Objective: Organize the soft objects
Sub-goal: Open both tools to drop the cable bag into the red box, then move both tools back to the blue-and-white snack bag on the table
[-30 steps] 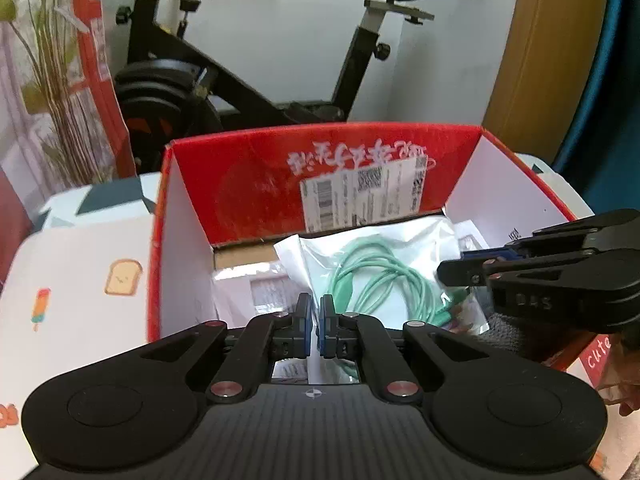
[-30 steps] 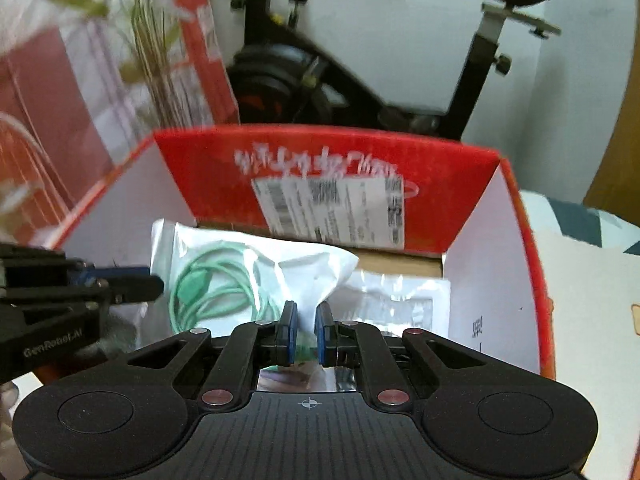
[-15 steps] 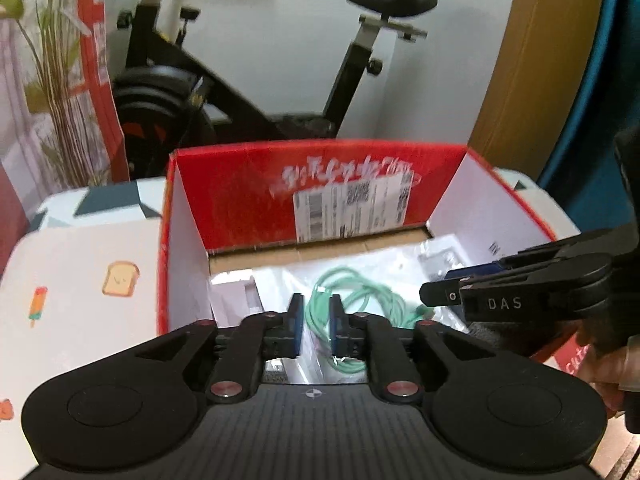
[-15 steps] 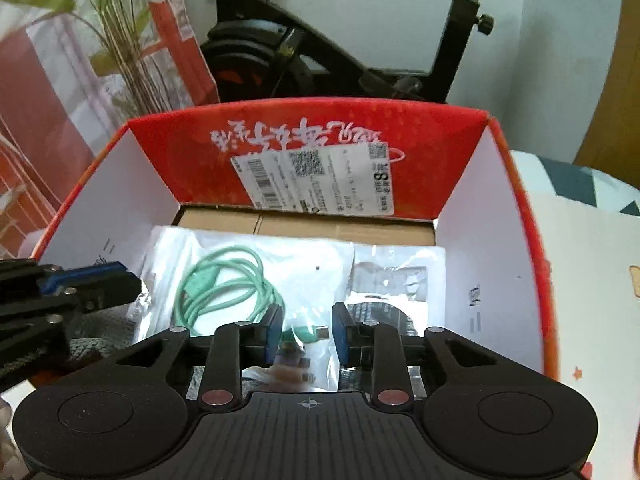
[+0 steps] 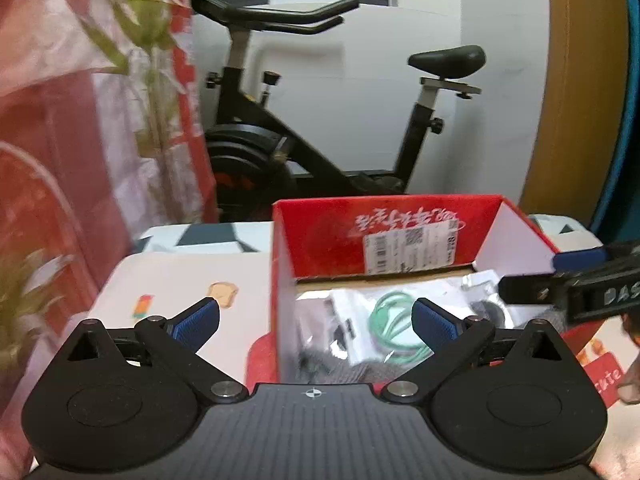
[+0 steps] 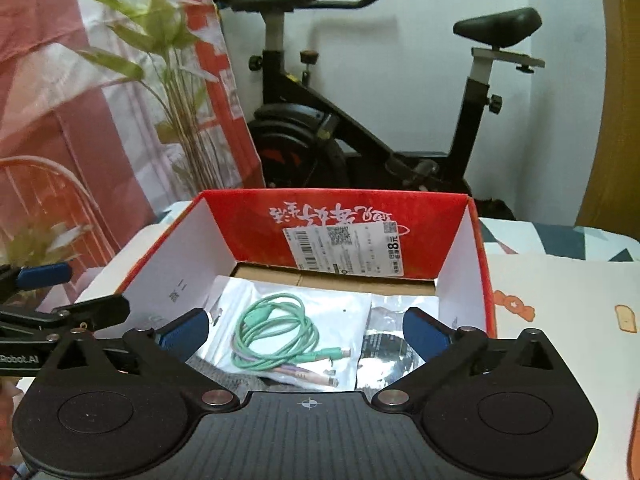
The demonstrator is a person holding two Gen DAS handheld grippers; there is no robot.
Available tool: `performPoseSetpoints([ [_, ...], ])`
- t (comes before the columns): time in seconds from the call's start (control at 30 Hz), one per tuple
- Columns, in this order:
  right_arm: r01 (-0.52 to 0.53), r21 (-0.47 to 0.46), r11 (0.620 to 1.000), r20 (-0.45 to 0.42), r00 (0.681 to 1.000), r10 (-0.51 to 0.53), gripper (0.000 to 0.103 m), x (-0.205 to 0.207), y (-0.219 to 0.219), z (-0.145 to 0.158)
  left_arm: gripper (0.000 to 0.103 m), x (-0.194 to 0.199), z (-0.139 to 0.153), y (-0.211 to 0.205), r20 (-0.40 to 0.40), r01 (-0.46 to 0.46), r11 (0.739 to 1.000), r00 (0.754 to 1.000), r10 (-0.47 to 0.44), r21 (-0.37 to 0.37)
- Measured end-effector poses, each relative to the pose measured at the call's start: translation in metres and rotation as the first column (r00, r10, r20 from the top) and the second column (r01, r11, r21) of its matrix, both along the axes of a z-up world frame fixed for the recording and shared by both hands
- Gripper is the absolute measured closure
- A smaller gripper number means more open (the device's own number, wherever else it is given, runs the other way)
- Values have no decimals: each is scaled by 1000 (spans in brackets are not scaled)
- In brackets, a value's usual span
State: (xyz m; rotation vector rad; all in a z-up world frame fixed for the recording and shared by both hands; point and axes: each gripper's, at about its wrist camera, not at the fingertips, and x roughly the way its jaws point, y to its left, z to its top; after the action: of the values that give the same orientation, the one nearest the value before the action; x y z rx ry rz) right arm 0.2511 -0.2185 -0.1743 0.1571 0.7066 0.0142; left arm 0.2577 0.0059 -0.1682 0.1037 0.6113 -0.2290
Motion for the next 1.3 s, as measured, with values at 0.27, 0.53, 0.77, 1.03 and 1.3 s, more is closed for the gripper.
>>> performPoseSetpoints([
  [0.27, 18, -15, 1000, 79, 997, -16, 0, -51, -1, -1, 0, -45, 2, 4, 23, -55, 998, 998, 55, 11],
  [0.53, 13, -37, 999, 143, 990, -7, 0, -104, 11, -4, 0, -84, -3, 2, 24, -63, 998, 998, 63, -1],
  [0.77, 32, -6, 999, 165, 986, -31, 0, -137, 17, -17, 0, -104, -14, 0, 6, -61, 998, 998, 61, -17],
  [1.03, 38, -70, 997, 111, 993, -30, 0, -154, 32, -61, 0, -116, -43, -2, -54, -61, 998, 997, 61, -10],
  [1.3, 37, -76, 996, 4, 999, -37, 0, -149, 32, -108, 0, -110, -77, -9, -121, -30, 1000, 992, 30, 3],
])
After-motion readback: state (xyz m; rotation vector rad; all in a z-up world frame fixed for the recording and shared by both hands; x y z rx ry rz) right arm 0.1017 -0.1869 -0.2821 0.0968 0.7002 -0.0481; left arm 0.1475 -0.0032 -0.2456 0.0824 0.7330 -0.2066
